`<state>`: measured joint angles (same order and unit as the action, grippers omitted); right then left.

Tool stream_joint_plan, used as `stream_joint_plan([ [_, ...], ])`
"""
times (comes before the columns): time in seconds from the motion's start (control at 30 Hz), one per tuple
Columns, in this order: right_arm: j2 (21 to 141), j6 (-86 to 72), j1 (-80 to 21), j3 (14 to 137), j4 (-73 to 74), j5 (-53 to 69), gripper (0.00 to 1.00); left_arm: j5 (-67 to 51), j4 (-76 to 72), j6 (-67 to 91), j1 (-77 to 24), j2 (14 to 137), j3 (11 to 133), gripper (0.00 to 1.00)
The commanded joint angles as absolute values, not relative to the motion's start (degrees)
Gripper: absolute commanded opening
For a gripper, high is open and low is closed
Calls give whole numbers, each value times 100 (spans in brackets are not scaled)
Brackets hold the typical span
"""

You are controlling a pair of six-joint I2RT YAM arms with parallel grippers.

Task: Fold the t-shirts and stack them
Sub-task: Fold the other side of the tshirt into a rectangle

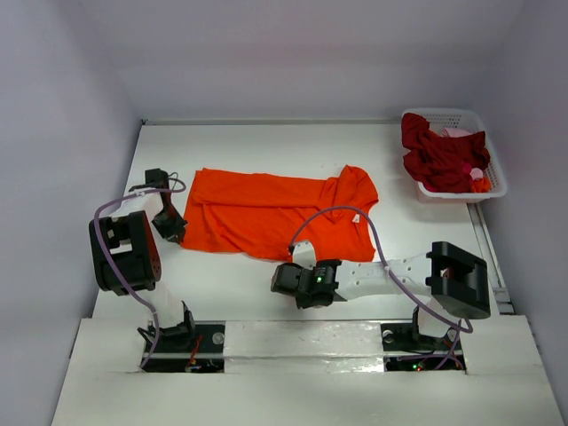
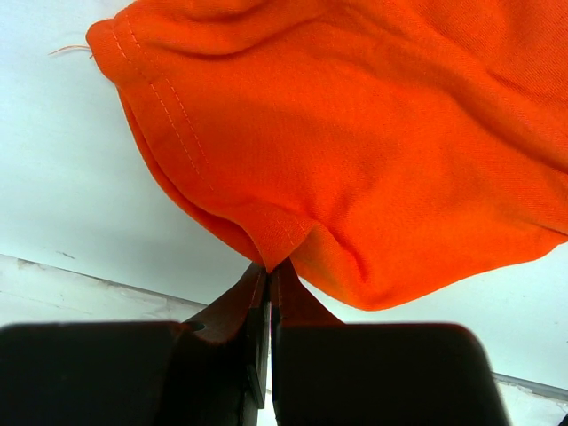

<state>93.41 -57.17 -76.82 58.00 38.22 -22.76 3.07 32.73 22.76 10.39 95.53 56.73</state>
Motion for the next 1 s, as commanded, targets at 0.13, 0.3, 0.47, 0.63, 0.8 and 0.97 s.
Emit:
stream_joint_plan([
  [0.13,9018,-5678,-7463,5792,3805,-2558,0,194,3717,2224,1107,9273,5993,0],
  [0.3,8501,-5433,-6901,5748,3928,-2522,0,53,3902,2250,1107,9114,6372,0],
  [0.47,8288,-5072,-6398,6142,4227,-2628,0,-193,3841,2320,1107,9149,6504,0],
  [0.63,8315,-4852,-6162,6337,4350,-2646,0,-351,3718,2373,1107,9167,6504,0],
  [0.8,8139,-4694,-5636,6337,4386,-2549,0,-351,3700,2373,1107,9255,6662,0],
  [0.97,7911,-4342,-5063,6354,4447,-2557,0,-404,3665,2426,1107,9325,6855,0],
])
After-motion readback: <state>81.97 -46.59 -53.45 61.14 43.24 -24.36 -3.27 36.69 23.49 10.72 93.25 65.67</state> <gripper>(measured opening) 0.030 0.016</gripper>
